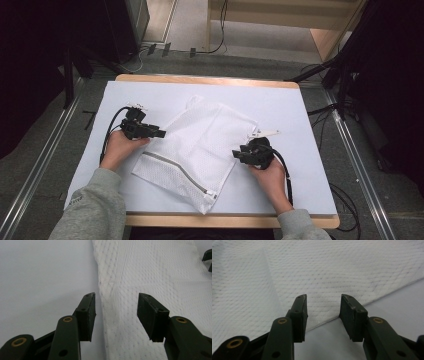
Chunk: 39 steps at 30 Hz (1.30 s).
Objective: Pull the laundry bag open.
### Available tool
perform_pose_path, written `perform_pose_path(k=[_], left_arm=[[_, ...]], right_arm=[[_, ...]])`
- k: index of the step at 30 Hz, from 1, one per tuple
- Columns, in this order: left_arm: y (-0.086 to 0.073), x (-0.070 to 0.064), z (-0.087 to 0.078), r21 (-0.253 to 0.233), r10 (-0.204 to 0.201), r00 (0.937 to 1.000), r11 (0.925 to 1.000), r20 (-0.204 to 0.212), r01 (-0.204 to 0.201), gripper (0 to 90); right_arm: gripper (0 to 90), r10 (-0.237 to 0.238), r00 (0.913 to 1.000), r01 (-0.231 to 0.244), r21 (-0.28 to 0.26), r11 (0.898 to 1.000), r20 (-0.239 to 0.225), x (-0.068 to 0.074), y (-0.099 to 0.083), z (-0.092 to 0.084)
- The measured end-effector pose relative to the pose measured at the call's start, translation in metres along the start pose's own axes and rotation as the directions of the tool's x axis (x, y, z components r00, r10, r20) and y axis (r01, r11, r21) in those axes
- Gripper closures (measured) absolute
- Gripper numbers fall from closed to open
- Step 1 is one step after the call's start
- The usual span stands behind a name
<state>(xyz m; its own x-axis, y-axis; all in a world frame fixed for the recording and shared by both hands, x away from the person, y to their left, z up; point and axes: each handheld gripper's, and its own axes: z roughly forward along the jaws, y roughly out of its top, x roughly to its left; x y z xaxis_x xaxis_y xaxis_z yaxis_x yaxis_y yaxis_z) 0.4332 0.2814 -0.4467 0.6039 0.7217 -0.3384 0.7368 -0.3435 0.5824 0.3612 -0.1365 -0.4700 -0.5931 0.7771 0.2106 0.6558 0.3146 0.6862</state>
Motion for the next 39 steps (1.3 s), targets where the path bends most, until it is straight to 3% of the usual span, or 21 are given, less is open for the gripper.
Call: perform_pose_path(k=[8, 14, 20, 23, 24, 25, 27, 33, 39], left_arm=[[0.0, 0.005, 0.007, -0.014, -0.011, 0.9999, 0.9998, 0.009, 0.011, 52.7], [0.0, 0.0, 0.013, 0.008, 0.007, 0.9996, 0.9999, 0.028, -0.007, 68.9], [0.0, -0.002, 0.017, 0.03, 0.005, 0.9994, 0.9995, 0.033, -0.006, 86.9], [0.0, -0.002, 0.017, 0.033, 0.001, 0.9994, 0.9995, 0.035, -0.002, 89.7], [0.0, -0.003, 0.017, 0.033, 0.001, 0.9994, 0.9995, 0.036, -0.002, 89.8], [0.0, -0.003, 0.017, 0.033, -0.004, 0.9993, 0.9995, 0.036, 0.003, 89.9], [0.0, -0.003, 0.017, 0.036, -0.01, 0.9989, 0.9993, 0.046, 0.009, 90.0], [-0.001, -0.002, 0.014, 0.029, -0.017, 0.9982, 0.9995, 0.058, 0.015, 90.0], [-0.003, -0.002, 0.011, 0.014, -0.033, 0.9977, 0.9994, 0.059, 0.033, 90.0]], right_arm=[[56.1, 0.0, 0.9995, 0.0, -0.011, 1.0, 0.033, -0.002, -0.003, 0.001], [54.1, -0.002, 0.9987, 0.003, -0.016, 1.0, 0.05, 0.004, -0.004, 0.004], [65.2, -0.076, 0.9886, 0.078, -0.003, 0.997, 0.13, 0.013, -0.003, 0.007], [74.8, -0.072, 0.989, 0.073, -0.006, 0.997, 0.13, 0.012, -0.003, 0.007], [81.4, -0.07, 0.9904, 0.071, -0.004, 0.997, 0.12, 0.01, -0.003, 0.007], [84.0, -0.063, 0.9934, 0.064, -0.005, 0.998, 0.096, 0.009, -0.002, 0.007], [88.5, -0.067, 0.9936, 0.067, -0.001, 0.998, 0.091, 0.009, -0.002, 0.007], [90.0, -0.035, 0.998, 0.034, 0.022, 0.999, 0.053, 0.003, 0.002, 0.006], [90.0, -0.016, 0.9981, 0.015, 0.018, 1.0, 0.06, -0.006, 0.007, 0.003]])
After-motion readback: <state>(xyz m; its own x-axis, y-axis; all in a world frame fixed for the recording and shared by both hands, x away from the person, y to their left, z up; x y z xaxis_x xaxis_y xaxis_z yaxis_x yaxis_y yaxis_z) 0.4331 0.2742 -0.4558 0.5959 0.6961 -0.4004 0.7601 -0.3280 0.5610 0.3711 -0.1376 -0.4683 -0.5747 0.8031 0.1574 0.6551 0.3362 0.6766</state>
